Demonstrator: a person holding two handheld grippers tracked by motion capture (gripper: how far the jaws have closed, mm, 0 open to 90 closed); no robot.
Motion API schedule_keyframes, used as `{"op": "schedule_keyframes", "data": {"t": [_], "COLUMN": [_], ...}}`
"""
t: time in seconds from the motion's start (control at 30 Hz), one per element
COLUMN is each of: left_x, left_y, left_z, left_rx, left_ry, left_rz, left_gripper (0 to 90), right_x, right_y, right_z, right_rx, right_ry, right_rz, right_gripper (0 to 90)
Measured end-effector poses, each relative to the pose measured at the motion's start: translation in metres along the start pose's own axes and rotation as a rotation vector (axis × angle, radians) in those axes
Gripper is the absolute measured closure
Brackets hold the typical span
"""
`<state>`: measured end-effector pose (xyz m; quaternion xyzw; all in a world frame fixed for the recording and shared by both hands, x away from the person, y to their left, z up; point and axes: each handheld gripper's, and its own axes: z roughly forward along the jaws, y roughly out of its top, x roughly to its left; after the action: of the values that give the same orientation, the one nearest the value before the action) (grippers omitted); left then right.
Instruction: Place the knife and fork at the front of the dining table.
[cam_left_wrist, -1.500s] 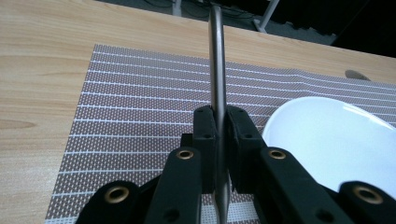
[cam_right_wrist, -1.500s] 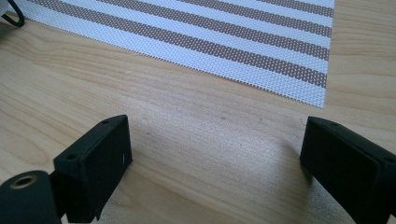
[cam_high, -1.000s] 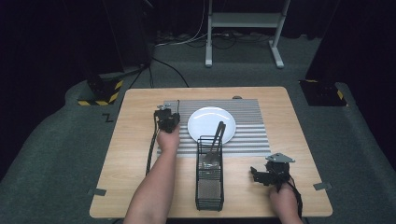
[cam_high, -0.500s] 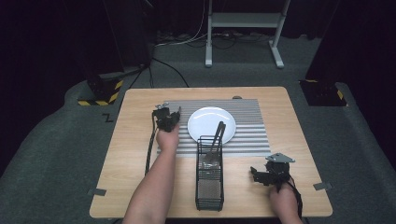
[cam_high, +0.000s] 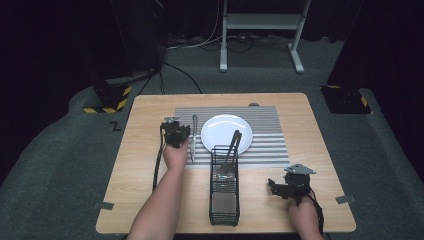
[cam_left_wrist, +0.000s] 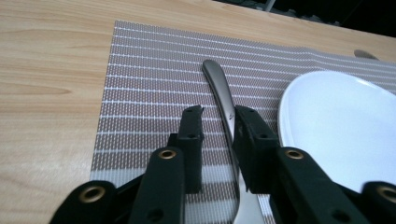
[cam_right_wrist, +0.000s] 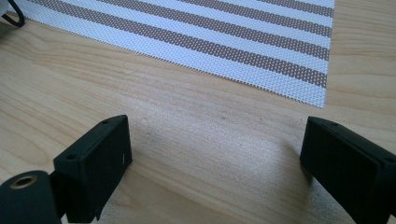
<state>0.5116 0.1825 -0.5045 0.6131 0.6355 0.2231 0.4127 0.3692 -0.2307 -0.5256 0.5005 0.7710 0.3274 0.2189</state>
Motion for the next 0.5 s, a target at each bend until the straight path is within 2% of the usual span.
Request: {"op": "schedule_keyframes", "data": {"t": [0.2, 0.23, 0.27, 0.33, 0.47, 0.5], "left_x": [-0.001, -0.001, -0.001, 0.000, 0.000, -0.001], "left_y": [-0.008, -0.011, -0.011, -0.019, -0.026, -0.030], "left_z": [-0.014, -0.020, -0.020, -0.029, -0.040, -0.046], "left_rx": [0.003, 0.009, 0.009, 0.031, 0.036, 0.043], "left_ry": [0.017, 0.027, 0.027, -0.004, 0.001, 0.003], "left_rz": [0.043, 0.074, 0.074, 0.081, 0.111, 0.132], "left_gripper": [58.1, 55.8, 53.5, 47.9, 41.0, 35.5], "right_x": [0.000, 0.000, 0.000, 0.000, 0.000, 0.000], "right_y": [0.000, 0.000, 0.000, 0.000, 0.000, 0.000], "right_z": [0.000, 0.000, 0.000, 0.000, 0.000, 0.000], "right_rx": [0.000, 0.000, 0.000, 0.000, 0.000, 0.000], "right_ry": [0.000, -0.001, 0.000, 0.001, 0.001, 0.001], "right_rz": [-0.001, -0.001, -0.001, 0.000, -0.001, -0.001], "right_gripper": [8.6, 8.6, 8.7, 8.8, 8.8, 8.8]}}
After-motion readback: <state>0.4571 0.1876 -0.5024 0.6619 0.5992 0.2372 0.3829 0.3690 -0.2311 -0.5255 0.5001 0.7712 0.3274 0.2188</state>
